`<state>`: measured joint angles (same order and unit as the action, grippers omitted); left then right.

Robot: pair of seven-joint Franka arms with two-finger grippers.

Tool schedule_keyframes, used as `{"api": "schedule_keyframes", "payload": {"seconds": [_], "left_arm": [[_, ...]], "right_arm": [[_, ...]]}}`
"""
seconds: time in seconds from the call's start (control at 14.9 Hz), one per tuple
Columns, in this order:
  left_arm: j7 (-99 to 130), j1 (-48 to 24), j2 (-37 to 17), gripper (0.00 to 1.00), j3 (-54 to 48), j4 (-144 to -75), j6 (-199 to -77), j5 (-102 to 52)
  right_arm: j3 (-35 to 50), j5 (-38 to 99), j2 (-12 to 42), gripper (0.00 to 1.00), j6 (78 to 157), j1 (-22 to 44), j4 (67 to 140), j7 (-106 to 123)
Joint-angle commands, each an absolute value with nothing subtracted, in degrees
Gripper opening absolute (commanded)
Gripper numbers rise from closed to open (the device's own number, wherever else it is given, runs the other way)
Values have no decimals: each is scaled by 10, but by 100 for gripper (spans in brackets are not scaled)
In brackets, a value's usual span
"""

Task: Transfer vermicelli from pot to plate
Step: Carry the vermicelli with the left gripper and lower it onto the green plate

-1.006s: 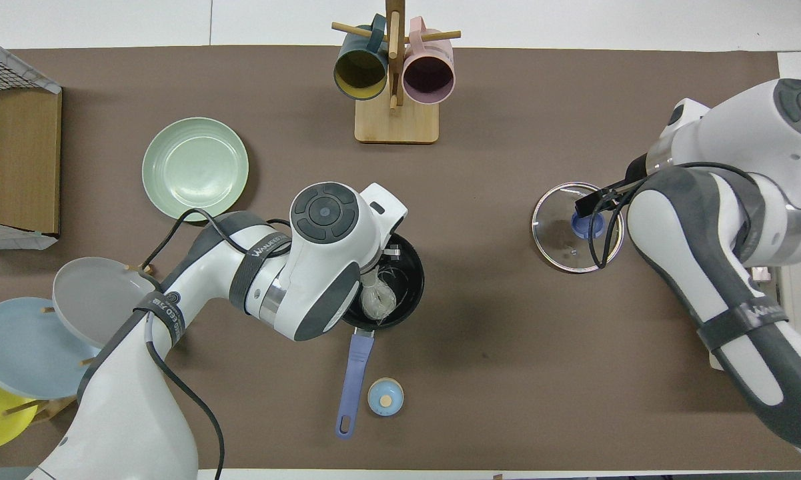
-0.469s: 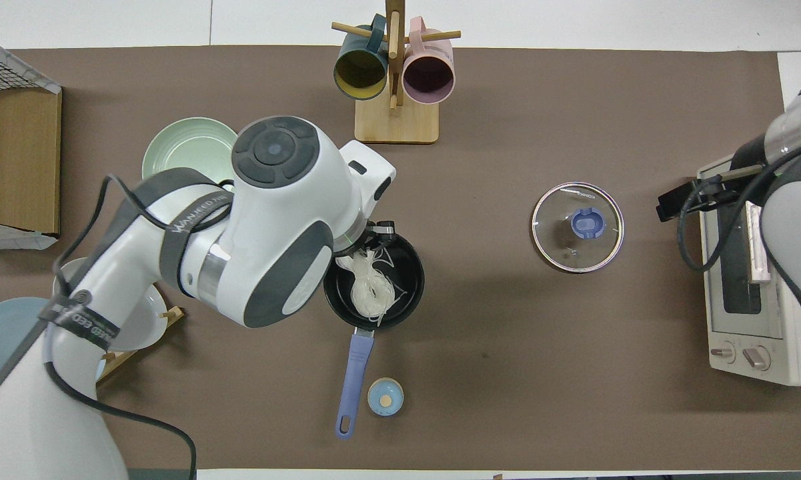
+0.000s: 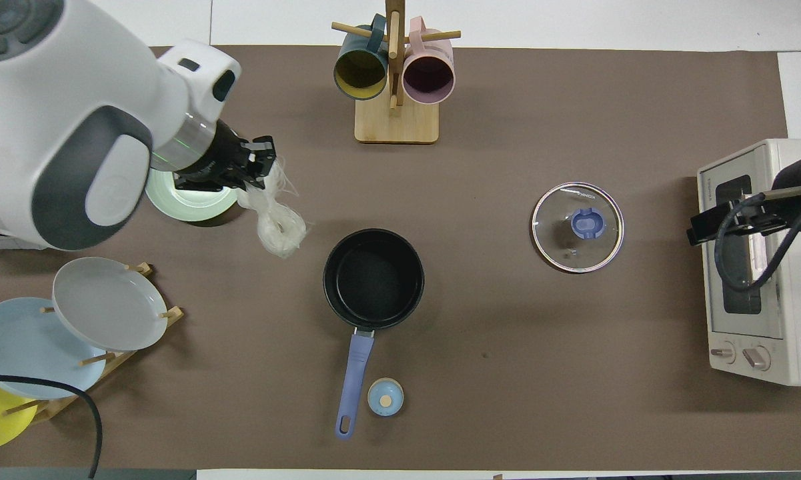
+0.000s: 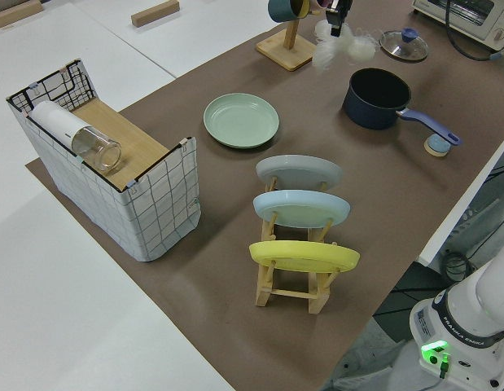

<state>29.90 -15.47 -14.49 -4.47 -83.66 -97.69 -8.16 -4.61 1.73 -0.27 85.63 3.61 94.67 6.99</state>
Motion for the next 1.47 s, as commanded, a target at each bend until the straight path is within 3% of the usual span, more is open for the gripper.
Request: {"api": "schedule_keyframes", "payload": {"seconds": [0.0, 0.13, 0.67, 1.34, 1.41], "left_arm": [[231, -97, -168, 0, -50, -809, -976, -85], [184, -62, -191, 0, -51, -806, -992, -81], [46, -16, -278, 0, -50, -821, -1101, -54], [-23, -15, -272, 0, -50, -916, -1192, -35], [-30, -16, -271, 93, -50, -912, -1187, -34]], "right_arm": [[-36, 8, -12, 100, 865, 23, 961, 67], [-38, -8, 11, 100, 861, 23, 930, 63], [-54, -4, 1, 100, 867, 13, 932, 56], [-51, -4, -14, 100, 867, 15, 927, 33], [-51, -4, -14, 100, 867, 16, 926, 32]]}}
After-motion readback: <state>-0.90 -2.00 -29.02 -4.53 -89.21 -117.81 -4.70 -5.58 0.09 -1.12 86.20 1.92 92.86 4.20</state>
